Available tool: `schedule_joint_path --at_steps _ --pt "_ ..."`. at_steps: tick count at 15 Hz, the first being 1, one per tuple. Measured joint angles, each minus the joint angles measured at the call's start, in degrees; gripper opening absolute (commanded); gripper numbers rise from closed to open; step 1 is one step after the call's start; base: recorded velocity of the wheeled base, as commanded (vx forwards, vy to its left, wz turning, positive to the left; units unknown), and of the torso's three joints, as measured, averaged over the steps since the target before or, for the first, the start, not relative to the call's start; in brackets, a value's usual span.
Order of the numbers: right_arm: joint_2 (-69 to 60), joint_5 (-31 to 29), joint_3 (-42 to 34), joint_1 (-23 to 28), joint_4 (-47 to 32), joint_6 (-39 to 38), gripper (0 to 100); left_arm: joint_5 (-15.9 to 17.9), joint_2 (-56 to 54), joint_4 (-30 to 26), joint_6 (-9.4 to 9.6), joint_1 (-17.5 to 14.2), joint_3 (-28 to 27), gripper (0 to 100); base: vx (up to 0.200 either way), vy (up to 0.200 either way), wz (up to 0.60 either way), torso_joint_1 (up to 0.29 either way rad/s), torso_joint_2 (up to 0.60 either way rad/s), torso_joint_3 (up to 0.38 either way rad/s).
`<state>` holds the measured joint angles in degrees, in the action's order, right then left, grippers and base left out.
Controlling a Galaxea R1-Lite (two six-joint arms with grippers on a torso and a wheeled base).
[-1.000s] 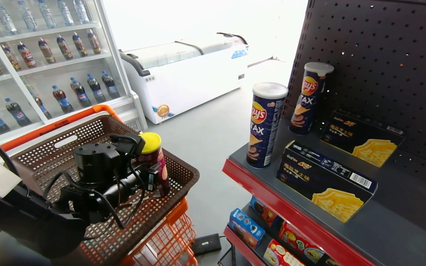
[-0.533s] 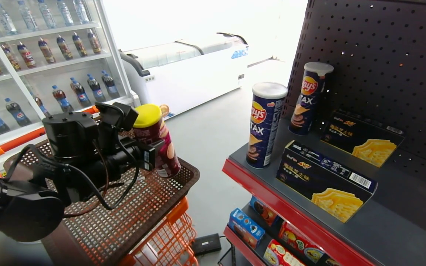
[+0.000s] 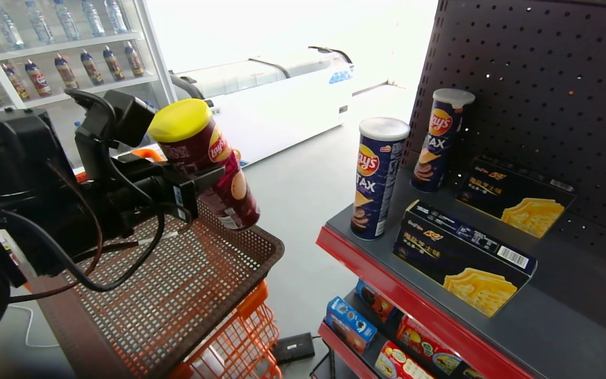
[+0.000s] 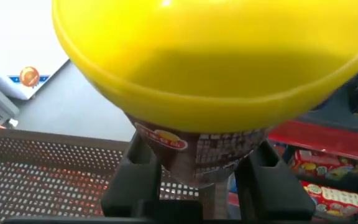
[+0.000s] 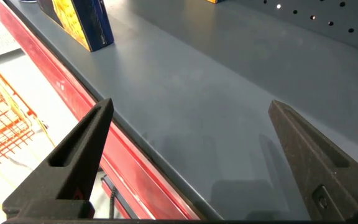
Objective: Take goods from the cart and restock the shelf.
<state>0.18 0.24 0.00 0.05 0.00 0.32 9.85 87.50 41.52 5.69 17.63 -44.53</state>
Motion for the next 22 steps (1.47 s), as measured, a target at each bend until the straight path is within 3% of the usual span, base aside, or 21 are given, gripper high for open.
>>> schedule_joint_path --at_steps 2,5,7,12,15,22 --pt "0.0 0.0 0.0 0.0 0.0 0.0 100 0.2 -2.5 -2.41 0.54 1.22 0.0 0 0.0 0.0 0.0 0.0 0.0 0.0" --pt "0.0 0.02 0.0 -0.02 0.0 0.01 100 -0.02 -7.79 -11.85 0.95 3.9 -0.33 0 0.0 0.0 0.0 0.0 0.0 0.0" --pt "0.0 0.0 0.0 -0.02 0.0 0.0 100 -0.28 -11.15 -14.57 1.11 5.16 -1.06 0 0.0 0.0 0.0 0.0 0.0 0.0" --pt "0.0 0.0 0.0 0.0 0.0 0.01 100 -0.35 -19.79 -30.96 1.61 7.97 -3.54 0 0.0 0.0 0.0 0.0 0.0 0.0" --pt "0.0 -0.02 0.0 0.0 -0.02 0.0 100 -0.44 -24.92 -33.15 3.04 10.64 0.44 0 0.0 0.0 0.0 0.0 0.0 0.0" --pt "0.0 0.0 0.0 -0.02 0.0 0.0 100 -0.46 -28.68 -34.35 3.69 14.09 3.05 0 0.0 0.0 0.0 0.0 0.0 0.0"
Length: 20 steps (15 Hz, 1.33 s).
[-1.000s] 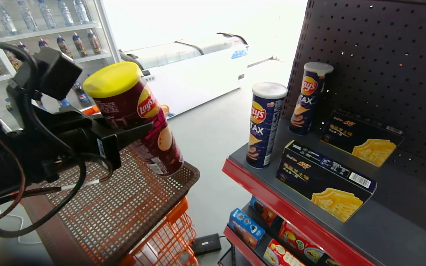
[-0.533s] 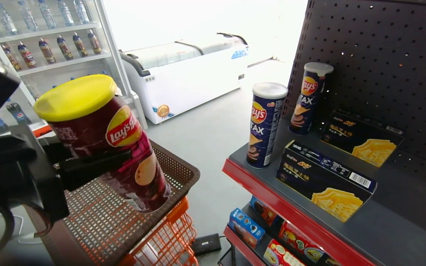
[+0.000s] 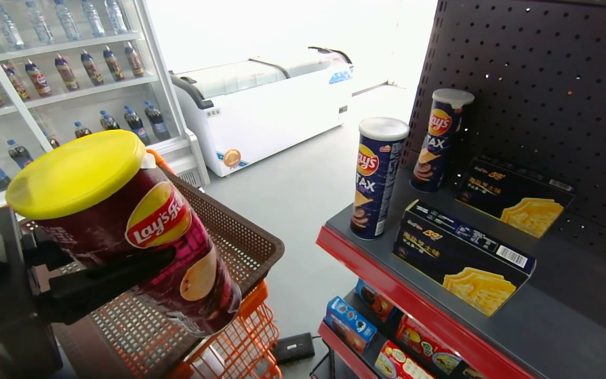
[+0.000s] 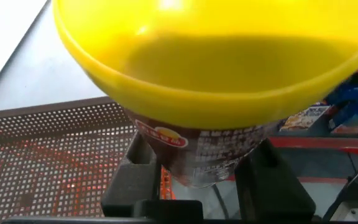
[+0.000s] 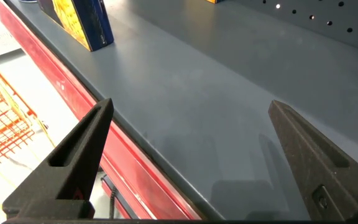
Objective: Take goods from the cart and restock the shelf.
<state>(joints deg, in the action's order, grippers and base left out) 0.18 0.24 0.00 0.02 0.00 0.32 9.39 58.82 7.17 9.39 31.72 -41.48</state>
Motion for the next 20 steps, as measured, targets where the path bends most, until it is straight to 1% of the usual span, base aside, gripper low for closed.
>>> schedule_joint_path --at_steps 1,2,3,4,12,16,20 --pt "0.0 0.0 0.0 -0.02 0.0 0.0 100 -0.04 -0.2 -0.79 0.66 0.09 0.0 0 0.0 0.0 0.0 0.0 0.0 0.0" --pt "0.0 0.02 0.0 -0.02 0.0 0.01 100 -0.06 -0.35 -1.43 2.07 0.15 -0.05 0 0.0 0.0 0.0 0.0 0.0 0.0" --pt "0.0 0.07 0.0 -0.02 0.0 0.0 100 -0.06 -0.44 -1.58 2.9 0.22 -0.18 0 0.0 0.0 0.0 0.0 0.0 0.0" --pt "0.0 0.07 0.0 0.02 0.0 0.0 100 -0.02 -0.48 -1.65 3.3 0.28 -0.3 0 0.0 0.0 0.0 0.0 0.0 0.0" --pt "0.0 0.07 0.0 0.0 0.0 0.0 100 0.22 0.38 -1.73 3.36 3.47 -0.29 0 0.0 0.0 0.0 0.0 0.0 0.0" --pt "0.0 0.07 0.0 0.02 0.0 0.0 100 0.27 2.12 -1.76 3.12 6.34 -0.11 0 0.0 0.0 0.0 0.0 0.0 0.0" --pt "0.0 0.09 0.0 -0.02 0.0 0.01 100 0.38 5.32 -1.1 3.1 8.83 -1.21 0 0.0 0.0 0.0 0.0 0.0 0.0"
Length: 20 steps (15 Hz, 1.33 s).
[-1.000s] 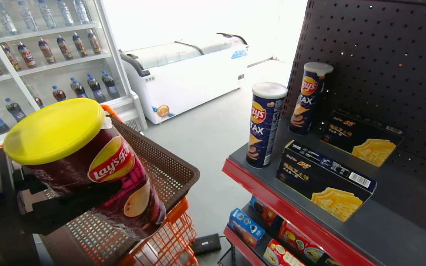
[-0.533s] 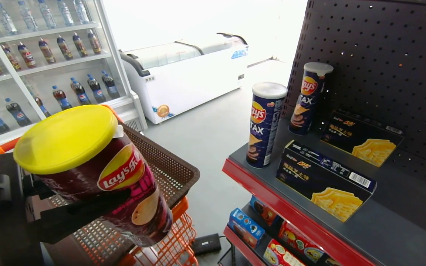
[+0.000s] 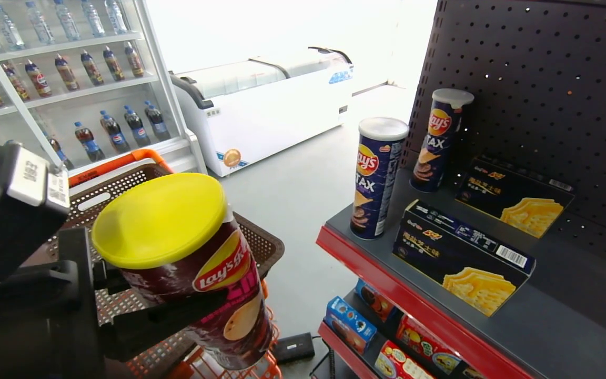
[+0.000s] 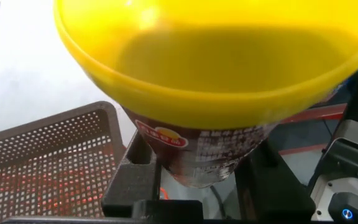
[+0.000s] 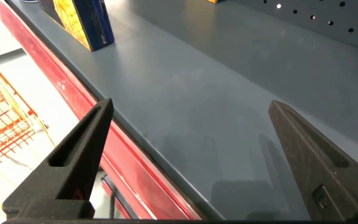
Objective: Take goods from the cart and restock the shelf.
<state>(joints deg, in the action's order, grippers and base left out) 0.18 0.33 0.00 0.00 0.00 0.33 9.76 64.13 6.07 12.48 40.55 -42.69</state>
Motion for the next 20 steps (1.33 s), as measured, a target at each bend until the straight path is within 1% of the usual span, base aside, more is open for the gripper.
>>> schedule_joint_path --at_steps 4,10,15,20 --pt "0.0 -0.01 0.0 0.0 0.0 -0.01 100 0.16 2.86 -0.02 -0.06 0.46 -3.17 0 0.0 0.0 0.0 0.0 0.0 0.0" --pt "0.0 -0.01 0.0 0.0 0.0 0.0 100 0.16 3.84 -0.38 -0.11 1.35 -3.47 0 0.0 0.0 0.0 0.0 0.0 0.0" --pt "0.0 -0.01 0.0 0.02 -0.05 -0.01 100 0.16 3.8 -0.11 -0.11 1.62 -3.64 0 0.0 0.0 -0.6 0.001 0.0 0.003" --pt "0.0 -0.01 0.0 0.05 0.0 -0.01 100 0.16 3.91 -0.2 -0.11 2.69 -4.28 0 0.0 0.0 -0.6 0.004 0.01 0.004"
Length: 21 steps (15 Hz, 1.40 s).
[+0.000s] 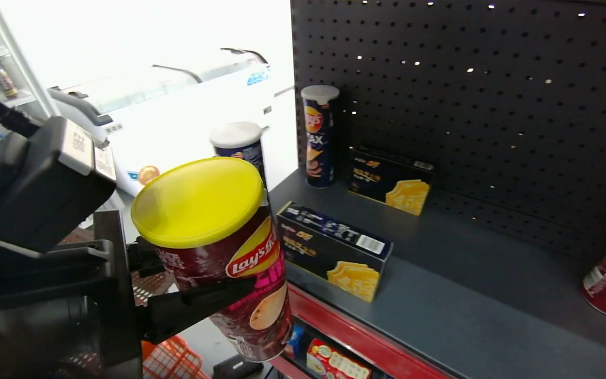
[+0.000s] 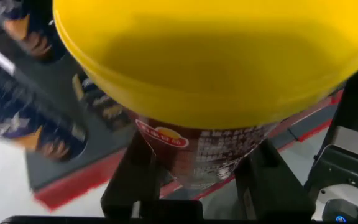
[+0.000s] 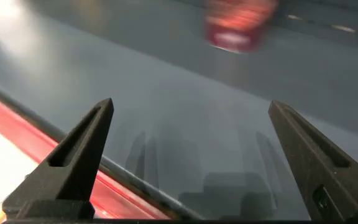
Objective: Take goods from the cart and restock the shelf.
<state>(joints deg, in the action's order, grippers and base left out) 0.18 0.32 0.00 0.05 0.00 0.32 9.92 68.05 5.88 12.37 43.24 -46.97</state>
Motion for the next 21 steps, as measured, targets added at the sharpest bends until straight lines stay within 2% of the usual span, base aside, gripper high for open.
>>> schedule_joint_path --at_steps 3,9,21 --pt "0.0 0.0 0.0 -0.05 0.0 0.01 100 0.04 0.02 -0.2 0.0 1.55 -2.12 0 0.0 0.0 -0.6 0.004 0.0 0.004" --pt "0.0 0.01 0.0 -0.02 0.0 0.0 100 -0.05 0.09 -0.13 0.0 1.94 -2.67 0 0.0 0.0 -0.6 0.002 0.0 0.004" --pt "0.0 0.0 0.0 -0.02 0.0 0.01 100 -0.16 0.06 -0.02 -0.06 1.41 -0.85 0 0.0 0.0 0.0 0.0 0.0 0.0"
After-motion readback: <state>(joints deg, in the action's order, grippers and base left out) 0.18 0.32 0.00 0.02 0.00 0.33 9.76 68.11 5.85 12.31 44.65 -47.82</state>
